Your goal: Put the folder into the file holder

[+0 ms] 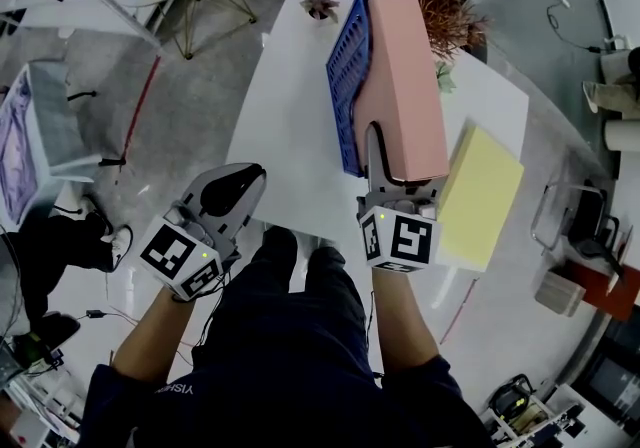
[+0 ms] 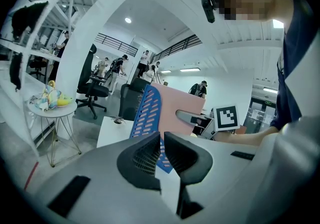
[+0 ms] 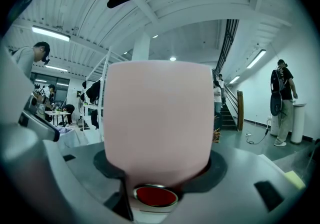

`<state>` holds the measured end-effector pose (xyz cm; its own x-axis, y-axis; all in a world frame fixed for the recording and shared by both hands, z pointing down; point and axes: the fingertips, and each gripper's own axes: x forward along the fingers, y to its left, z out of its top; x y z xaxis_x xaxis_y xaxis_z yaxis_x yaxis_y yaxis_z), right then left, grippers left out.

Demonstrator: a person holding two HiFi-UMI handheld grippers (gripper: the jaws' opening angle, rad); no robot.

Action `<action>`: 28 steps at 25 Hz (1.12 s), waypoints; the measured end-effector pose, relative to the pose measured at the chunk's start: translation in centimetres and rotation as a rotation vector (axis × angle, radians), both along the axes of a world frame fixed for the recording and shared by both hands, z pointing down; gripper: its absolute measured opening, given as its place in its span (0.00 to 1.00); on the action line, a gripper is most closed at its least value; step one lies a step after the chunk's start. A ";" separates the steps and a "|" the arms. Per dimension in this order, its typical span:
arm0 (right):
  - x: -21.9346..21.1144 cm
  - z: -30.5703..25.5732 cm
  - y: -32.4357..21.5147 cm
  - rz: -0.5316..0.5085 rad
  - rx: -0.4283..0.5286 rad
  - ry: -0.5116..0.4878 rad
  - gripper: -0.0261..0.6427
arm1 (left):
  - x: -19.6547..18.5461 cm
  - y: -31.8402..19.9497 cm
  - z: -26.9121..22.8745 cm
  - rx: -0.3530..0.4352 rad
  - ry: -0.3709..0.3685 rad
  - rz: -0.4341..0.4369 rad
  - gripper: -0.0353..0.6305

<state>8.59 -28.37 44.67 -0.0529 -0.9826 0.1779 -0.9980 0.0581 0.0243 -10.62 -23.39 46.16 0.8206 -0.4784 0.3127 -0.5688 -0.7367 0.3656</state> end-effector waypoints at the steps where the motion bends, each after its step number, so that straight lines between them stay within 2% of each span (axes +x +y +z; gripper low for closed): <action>1: 0.0 0.0 0.0 0.000 -0.002 -0.002 0.47 | 0.0 0.0 -0.1 0.002 0.000 -0.001 0.13; 11: -0.4 0.0 0.1 -0.026 -0.020 -0.007 0.51 | 0.0 0.8 -1.3 0.026 -0.002 -0.013 0.13; 15: -0.8 -0.1 0.5 -0.047 -0.016 -0.012 0.55 | -0.1 1.4 -1.7 0.036 -0.005 -0.018 0.13; 28: -0.4 -2.2 3.2 -0.086 0.009 -0.015 0.59 | 0.5 4.1 -3.0 0.066 -0.012 -0.040 0.13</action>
<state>8.17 -25.12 42.47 -0.1401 -0.9759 0.1675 -0.9896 0.1438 0.0103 -10.12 -19.30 43.13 0.7967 -0.5309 0.2888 -0.6025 -0.7355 0.3100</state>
